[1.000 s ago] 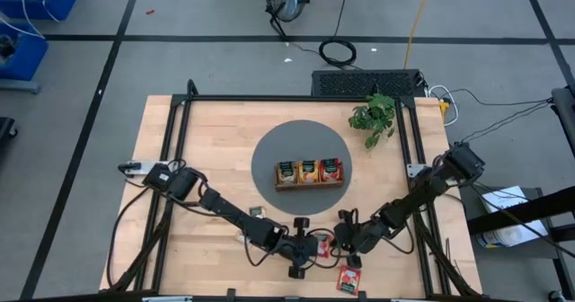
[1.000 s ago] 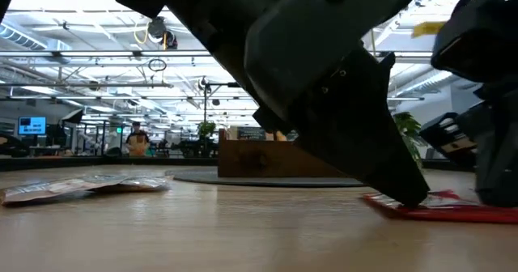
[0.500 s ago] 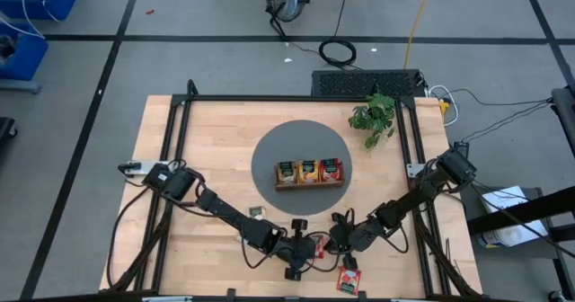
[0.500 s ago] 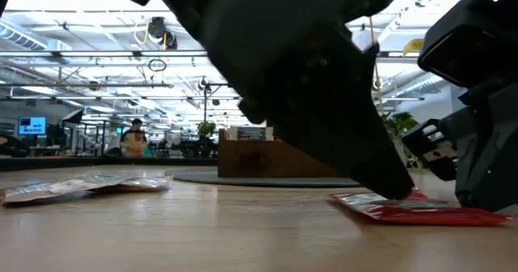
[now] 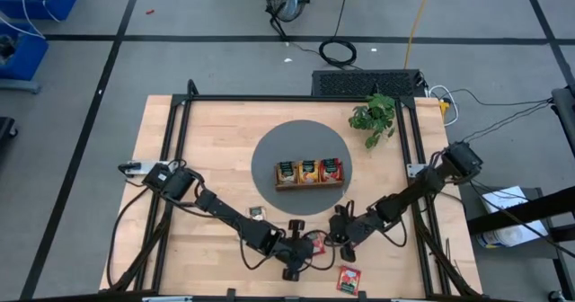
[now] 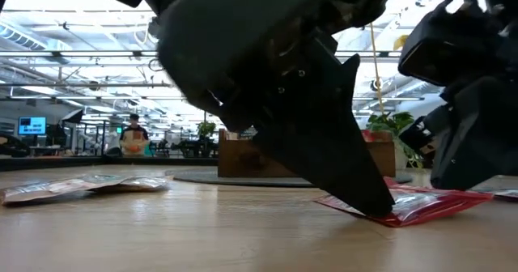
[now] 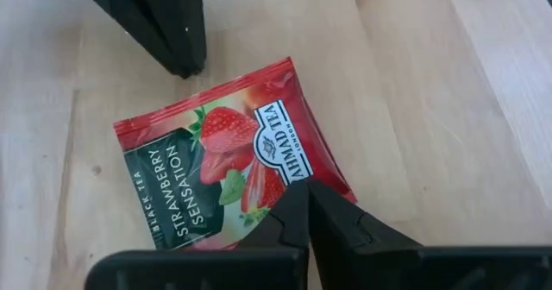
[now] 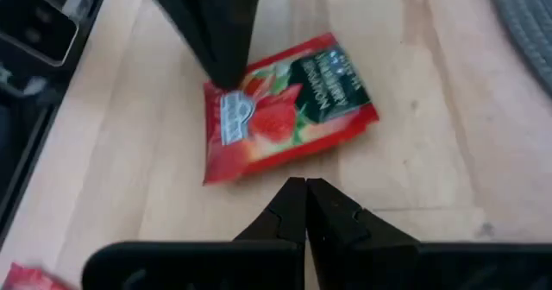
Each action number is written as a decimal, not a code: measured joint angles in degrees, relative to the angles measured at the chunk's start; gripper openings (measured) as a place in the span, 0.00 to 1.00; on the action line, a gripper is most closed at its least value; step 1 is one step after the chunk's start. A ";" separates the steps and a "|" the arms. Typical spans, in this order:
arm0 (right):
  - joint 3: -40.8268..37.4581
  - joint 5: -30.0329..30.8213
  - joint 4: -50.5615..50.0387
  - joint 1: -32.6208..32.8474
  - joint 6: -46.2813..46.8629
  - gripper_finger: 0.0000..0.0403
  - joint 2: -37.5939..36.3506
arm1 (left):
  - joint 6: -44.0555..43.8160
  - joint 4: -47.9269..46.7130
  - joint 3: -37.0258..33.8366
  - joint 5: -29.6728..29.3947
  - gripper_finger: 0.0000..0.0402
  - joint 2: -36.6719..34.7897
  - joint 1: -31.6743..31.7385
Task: Pick & Place Tea
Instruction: Put the top left red tea bag into the right slot of the wooden organizer
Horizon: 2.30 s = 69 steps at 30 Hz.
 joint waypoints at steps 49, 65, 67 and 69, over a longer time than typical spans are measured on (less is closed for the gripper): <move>0.13 -12.51 -0.60 -7.78 8.42 0.06 2.67 | 4.00 13.95 -7.84 -0.55 0.08 -0.18 2.24; -0.13 -6.45 -6.36 -7.75 -9.27 0.00 -12.24 | 11.32 9.32 -7.98 -9.33 0.10 -5.98 -4.45; 0.02 -2.69 -8.49 -7.75 -14.33 0.00 -15.79 | 11.44 8.64 -7.95 -9.44 0.10 -6.10 -5.01; 0.02 1.81 -12.62 -8.00 -20.57 0.00 -19.50 | 11.47 8.27 -7.95 -9.44 0.10 -6.10 -5.20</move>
